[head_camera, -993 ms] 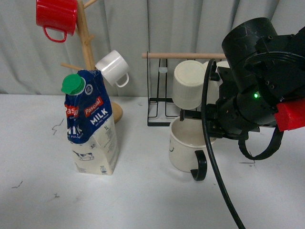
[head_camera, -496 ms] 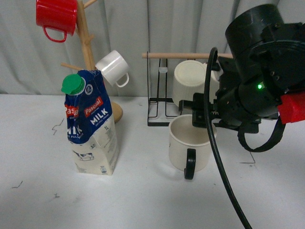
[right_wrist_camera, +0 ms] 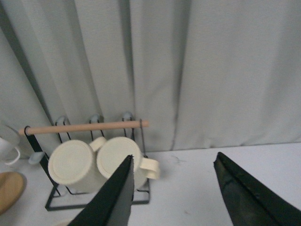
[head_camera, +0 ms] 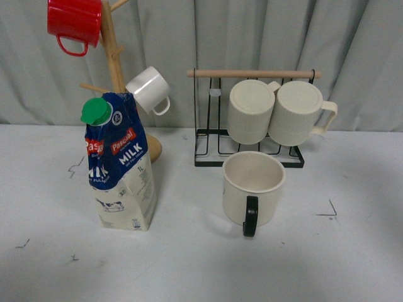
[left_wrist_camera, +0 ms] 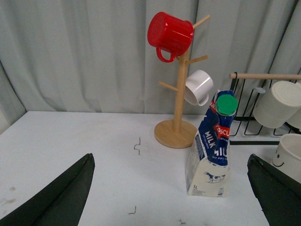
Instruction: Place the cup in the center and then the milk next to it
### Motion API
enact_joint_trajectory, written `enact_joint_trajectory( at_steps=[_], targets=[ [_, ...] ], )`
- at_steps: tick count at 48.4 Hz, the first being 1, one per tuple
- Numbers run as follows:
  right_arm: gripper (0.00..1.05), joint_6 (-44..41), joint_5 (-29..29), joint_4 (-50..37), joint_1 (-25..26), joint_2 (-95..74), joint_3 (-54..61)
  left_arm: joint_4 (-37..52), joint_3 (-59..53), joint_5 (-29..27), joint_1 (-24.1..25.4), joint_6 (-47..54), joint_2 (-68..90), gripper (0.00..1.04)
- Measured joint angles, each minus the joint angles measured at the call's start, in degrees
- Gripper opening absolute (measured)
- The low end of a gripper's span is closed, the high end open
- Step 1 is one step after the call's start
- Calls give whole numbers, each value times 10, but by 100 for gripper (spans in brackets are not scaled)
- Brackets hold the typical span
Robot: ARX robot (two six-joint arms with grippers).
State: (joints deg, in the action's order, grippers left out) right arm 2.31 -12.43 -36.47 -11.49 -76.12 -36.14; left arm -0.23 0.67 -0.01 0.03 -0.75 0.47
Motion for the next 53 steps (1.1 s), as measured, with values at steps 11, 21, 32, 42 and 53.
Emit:
enact_joint_trajectory(
  at_steps=[11,21,32,42,53],
  targets=[
    [16,-16,45,73,37,256,156,0,0,0,0,0,0,98],
    [2,-20,62,63,56,313,210,0,0,0,0,0,0,98],
    [2,-21,119,70,109,370,264,0,0,0,0,0,0,98],
    [2,-21,124,93,115,423,300,0,0,0,0,0,0,98],
    [2,-21,124,131,115,491,327,0,0,0,0,0,0,98]
  ],
)
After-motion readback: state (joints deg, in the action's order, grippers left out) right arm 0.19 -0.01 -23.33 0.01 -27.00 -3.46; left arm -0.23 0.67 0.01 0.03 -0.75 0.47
